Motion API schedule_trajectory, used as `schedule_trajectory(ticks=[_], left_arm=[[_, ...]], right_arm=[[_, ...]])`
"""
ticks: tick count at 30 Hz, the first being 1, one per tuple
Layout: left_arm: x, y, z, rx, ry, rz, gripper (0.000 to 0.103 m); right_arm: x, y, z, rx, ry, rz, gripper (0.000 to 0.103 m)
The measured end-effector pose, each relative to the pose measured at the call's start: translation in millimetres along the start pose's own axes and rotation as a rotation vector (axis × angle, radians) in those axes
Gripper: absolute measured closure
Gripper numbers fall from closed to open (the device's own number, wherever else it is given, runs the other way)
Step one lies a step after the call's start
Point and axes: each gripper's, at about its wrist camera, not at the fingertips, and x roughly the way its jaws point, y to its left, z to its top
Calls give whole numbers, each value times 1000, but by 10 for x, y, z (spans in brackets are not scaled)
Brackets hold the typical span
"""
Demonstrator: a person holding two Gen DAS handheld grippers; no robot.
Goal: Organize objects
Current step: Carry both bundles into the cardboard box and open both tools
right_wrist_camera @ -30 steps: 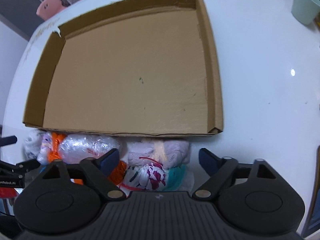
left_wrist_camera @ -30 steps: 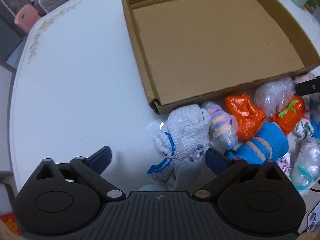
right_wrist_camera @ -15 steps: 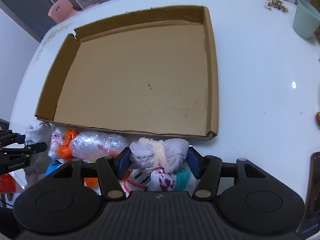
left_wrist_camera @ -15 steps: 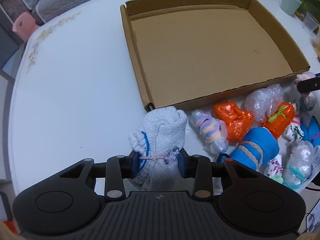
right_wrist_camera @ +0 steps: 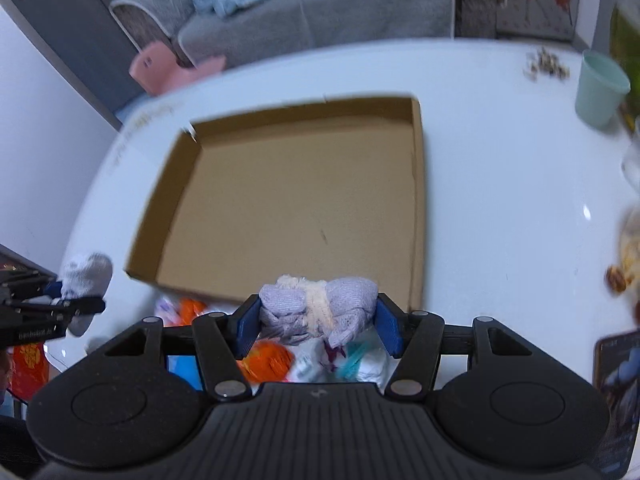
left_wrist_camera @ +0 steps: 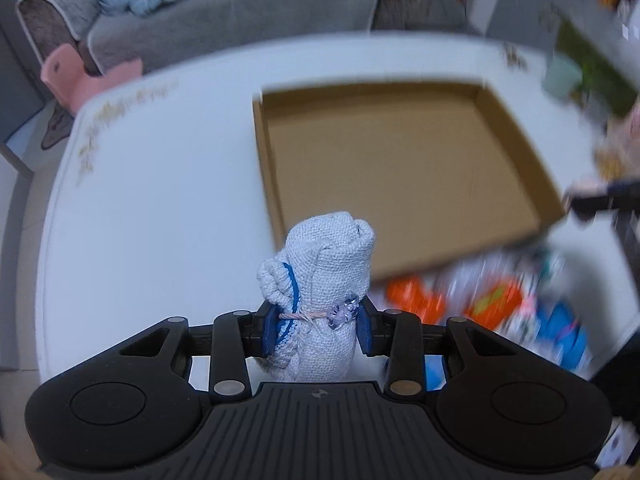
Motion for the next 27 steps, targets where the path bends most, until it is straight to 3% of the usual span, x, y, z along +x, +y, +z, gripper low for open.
schedule_trajectory(ticks=[9,17,27], left_arm=[[331,-152,673,-97,-77,-13,59],[954,-99,892,-110,-70,33,59],[1322,-12,933,-107,-100,83,59]], right_arm=[[37,151,473,-50,-115,53,48],[594,279,1043,-52,-84,55,47],[1340,556,1271,-33,10,18,47]])
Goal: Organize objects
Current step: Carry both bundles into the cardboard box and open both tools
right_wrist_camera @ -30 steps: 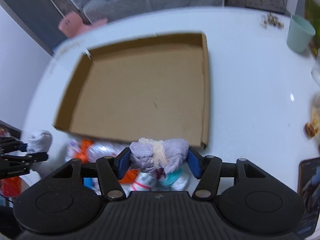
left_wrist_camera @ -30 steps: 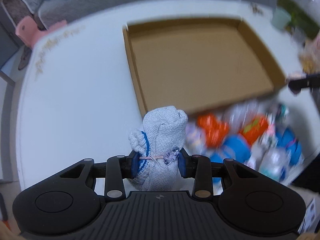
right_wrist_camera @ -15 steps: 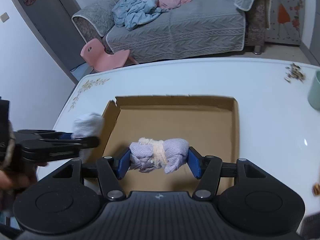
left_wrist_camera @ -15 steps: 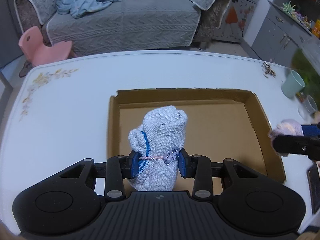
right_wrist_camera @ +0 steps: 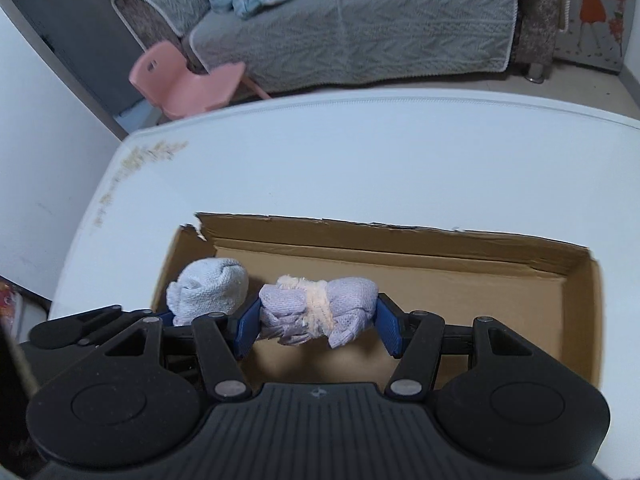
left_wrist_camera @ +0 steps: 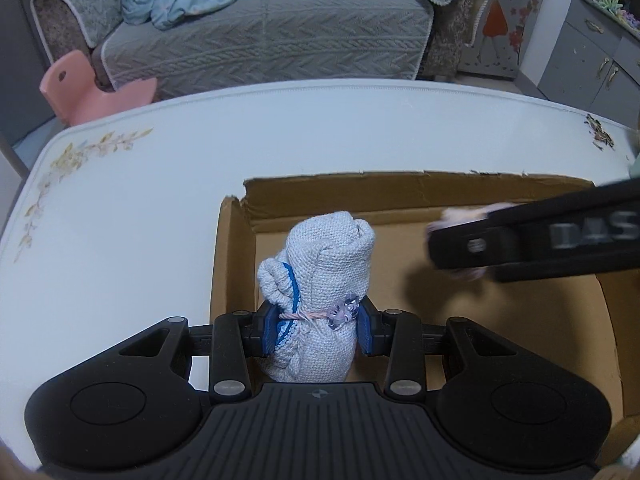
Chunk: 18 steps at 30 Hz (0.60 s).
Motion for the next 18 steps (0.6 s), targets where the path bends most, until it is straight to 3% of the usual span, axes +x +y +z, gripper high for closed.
schedule_trajectory(ticks=[6,13,18], left_arm=[[65,-22,-27,4,-21,16,57],[33,-88,-36,19,-38,7,38],[-81,-124,-46,39,-56,16,26]], right_arm=[[182,77,49,29,25,-6,47],[269,142,24,21,45,-15,42],[120,84,-6,46,16,4,24]])
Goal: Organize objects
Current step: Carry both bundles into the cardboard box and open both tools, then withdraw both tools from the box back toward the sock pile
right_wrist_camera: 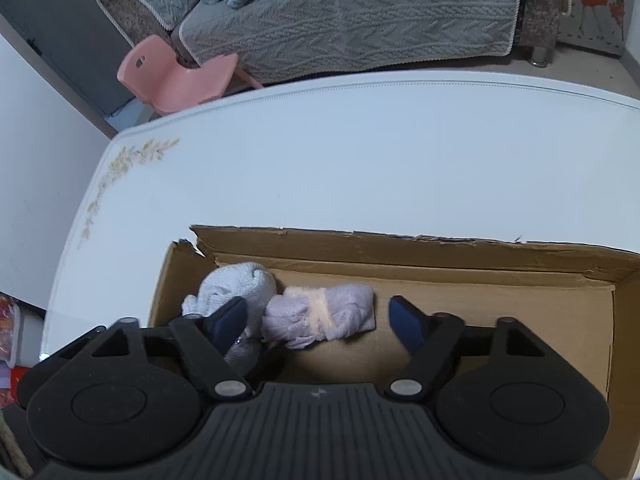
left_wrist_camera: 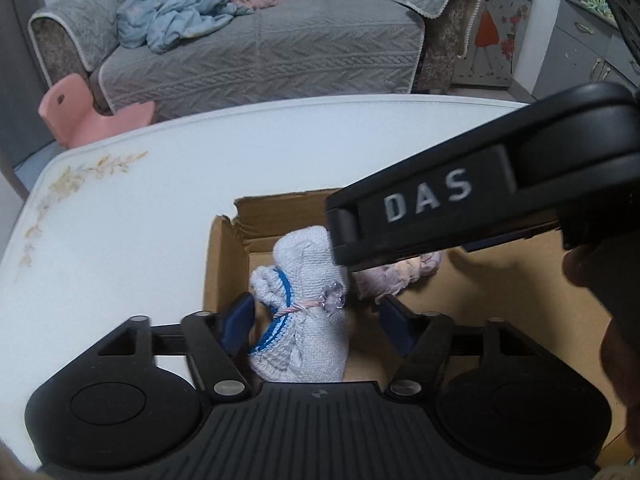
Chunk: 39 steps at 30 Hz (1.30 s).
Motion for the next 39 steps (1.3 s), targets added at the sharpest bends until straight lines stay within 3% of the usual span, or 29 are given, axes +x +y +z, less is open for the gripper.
schedule_trajectory(ticks=[7,11,19,26,33,39], left_arm=[[-237,88,2,-37,26,-31,24],[-489,146,-23,-37,35,-16,17],[-1099,490,-244,-88,72,-1,14],[-1739,749,-886,-162,130,61,7],[-2132,807,-1711,-384,218,45,6],[-2081,535,-2269,-378,289,41,6]], right_arm=[[-251,1,-22,-17,-18,-14,24],[-408,9,-100,-25,-28,-15,24],[-879,-123,-498,-56,-52,2,21],[-1259,-328,-993,-58,-47,-4,17],[-1261,-566,-1352,-4,-6,-36,17],[-1158,-614,-1408,18,4,-73,15]])
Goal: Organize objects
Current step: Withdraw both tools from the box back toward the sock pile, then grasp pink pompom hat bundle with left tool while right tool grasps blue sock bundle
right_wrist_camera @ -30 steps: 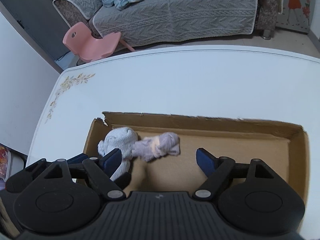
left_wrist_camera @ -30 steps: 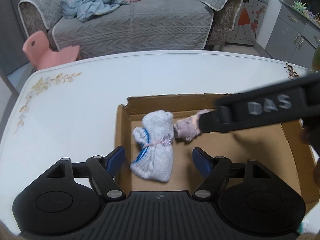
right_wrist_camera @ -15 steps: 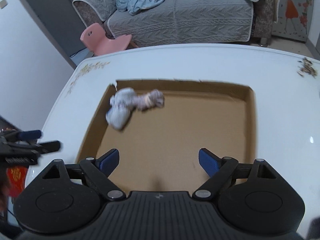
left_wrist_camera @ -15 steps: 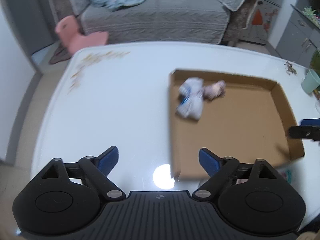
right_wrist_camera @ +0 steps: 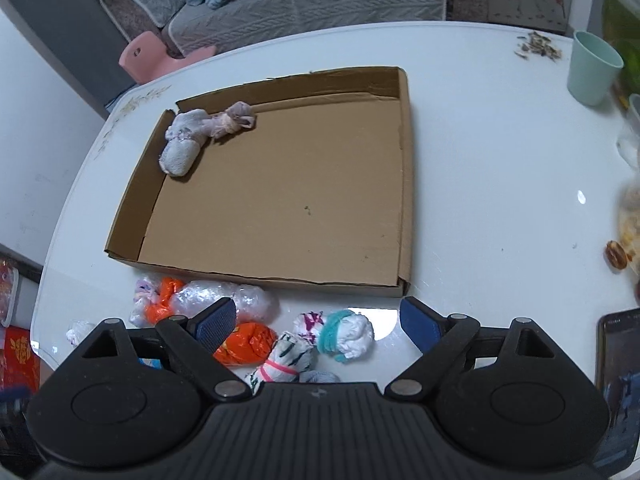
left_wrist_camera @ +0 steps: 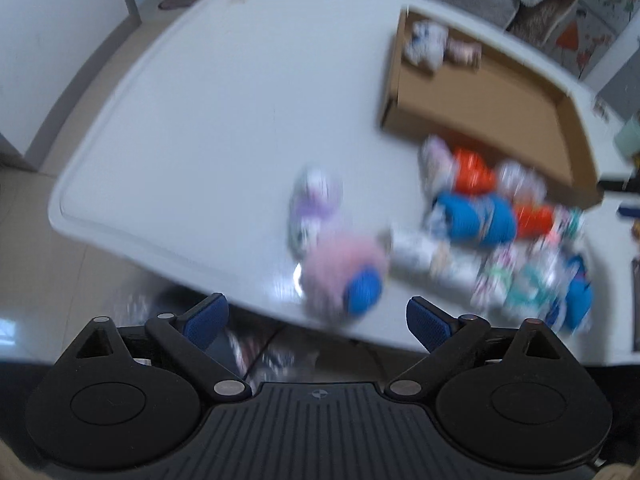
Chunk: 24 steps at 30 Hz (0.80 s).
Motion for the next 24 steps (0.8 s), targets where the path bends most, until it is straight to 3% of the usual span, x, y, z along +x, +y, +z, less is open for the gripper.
schedule_trajectory(ticks=[4,9,11,21,24], left_arm=[[238,-3,-115,0,5,24,10],[422,-17,-107,16,-17,48,27],[474,-31,-112,15,-13,27,39],[509,-262,-96,108,-73,27,44],[537,-299,-63,122,-84,25,50]], right_arm=[[80,3,11,11,-1,-19,15],[125,-42,-30,18,10,-33,15],[111,-64,-51,24,15,-31,16],[13,-75,-119,33,23,-24,16],[-94,-114,-276,35,25,-26,16]])
